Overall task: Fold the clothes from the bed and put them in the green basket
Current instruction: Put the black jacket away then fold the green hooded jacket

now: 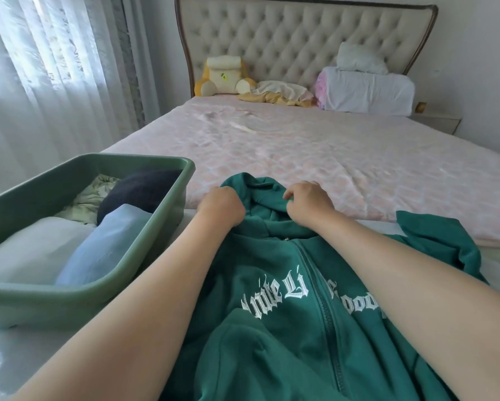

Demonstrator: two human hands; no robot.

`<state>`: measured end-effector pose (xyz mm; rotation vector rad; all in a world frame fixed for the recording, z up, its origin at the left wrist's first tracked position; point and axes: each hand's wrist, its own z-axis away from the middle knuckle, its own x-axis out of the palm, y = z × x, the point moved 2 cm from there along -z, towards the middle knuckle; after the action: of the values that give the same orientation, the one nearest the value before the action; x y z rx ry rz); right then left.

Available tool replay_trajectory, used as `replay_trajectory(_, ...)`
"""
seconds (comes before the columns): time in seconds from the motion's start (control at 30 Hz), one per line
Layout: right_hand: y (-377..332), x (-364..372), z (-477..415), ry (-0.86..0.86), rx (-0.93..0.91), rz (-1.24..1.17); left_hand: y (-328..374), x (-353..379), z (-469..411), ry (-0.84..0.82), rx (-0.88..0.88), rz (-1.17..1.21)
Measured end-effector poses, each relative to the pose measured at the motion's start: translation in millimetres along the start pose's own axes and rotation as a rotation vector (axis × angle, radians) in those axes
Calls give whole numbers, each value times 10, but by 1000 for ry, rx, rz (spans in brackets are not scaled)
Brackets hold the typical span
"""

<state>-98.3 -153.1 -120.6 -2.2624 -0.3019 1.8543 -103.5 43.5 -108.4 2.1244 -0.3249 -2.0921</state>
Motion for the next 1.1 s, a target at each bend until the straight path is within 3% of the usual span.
replay_trajectory(0.17,160,70,-260,-106,36,76,-4,176,-297,42,-31,284)
replay_trajectory(0.43,-81,183,-658,-89,103,288,-241,466,-618,47,-159,164)
replay_trajectory(0.5,-184,93,-736,70,146,250,-310,493,-650,66,-210,172)
replay_trajectory(0.6,-256,-223,-805,507,257,-113,-363,447,-669,83,-285,182)
replay_trajectory(0.63,-271,-296,-810,575,268,-254,-369,428,-669,88,-279,167)
replay_trajectory(0.7,-322,-328,-796,428,223,-485,-371,389,-638,118,-269,159)
replay_trajectory(0.8,-340,-87,-684,-160,151,-781,-322,361,-585,139,-245,158)
replay_trajectory(0.83,-296,-36,-657,-194,140,-821,-286,347,-566,124,-234,145)
replay_trajectory(0.87,-225,-10,-650,-113,144,-832,-252,345,-555,105,-223,135)
replay_trajectory(0.93,-16,-38,-660,148,136,-589,-205,347,-542,74,-215,124)
replay_trajectory(0.97,93,-45,-665,168,135,-395,-192,348,-542,73,-210,122)
replay_trajectory(1.03,235,8,-624,-90,189,-109,-194,341,-555,73,-201,112)
replay_trajectory(1.1,306,56,-538,-353,286,-20,-190,305,-571,57,-205,166)
